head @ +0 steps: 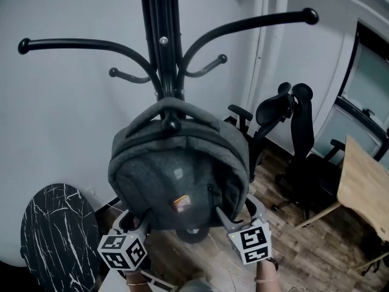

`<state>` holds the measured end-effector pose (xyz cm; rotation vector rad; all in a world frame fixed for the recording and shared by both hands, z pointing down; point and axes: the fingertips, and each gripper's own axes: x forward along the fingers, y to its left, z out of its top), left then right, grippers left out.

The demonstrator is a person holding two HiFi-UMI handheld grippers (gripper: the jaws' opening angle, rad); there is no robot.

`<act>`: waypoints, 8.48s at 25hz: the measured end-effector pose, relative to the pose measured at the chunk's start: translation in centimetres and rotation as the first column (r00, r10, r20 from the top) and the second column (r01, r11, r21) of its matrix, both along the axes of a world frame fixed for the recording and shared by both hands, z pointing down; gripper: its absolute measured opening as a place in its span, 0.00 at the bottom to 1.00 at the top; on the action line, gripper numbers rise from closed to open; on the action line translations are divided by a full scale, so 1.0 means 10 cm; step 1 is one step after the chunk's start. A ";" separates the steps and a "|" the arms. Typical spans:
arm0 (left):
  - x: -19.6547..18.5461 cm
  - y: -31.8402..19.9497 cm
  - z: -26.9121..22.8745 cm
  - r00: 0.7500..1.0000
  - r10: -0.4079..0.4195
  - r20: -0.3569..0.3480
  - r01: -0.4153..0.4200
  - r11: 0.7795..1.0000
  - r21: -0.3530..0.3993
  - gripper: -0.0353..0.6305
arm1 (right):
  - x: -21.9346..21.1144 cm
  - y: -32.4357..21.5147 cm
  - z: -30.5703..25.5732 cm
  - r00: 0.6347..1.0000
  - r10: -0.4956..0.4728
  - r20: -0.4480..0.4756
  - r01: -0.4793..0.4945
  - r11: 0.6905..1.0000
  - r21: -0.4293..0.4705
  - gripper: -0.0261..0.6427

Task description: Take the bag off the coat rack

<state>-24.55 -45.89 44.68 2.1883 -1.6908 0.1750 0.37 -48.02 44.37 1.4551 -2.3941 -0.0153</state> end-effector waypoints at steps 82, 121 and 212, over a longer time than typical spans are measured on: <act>0.28 1.29 -0.58 0.970 -0.138 0.201 0.093 0.971 0.220 0.16 | 0.02 1.25 -0.50 0.992 -0.079 -0.094 0.099 0.967 0.234 0.25; 0.79 2.67 -0.74 0.967 -0.161 0.195 0.104 0.955 0.276 0.16 | 0.53 2.65 -0.61 0.994 -0.068 -0.082 0.089 0.952 0.294 0.25; 0.47 4.93 -0.70 0.990 -0.088 0.107 0.053 0.954 0.296 0.16 | 0.21 5.02 -0.70 0.986 0.015 -0.163 0.036 0.952 0.305 0.25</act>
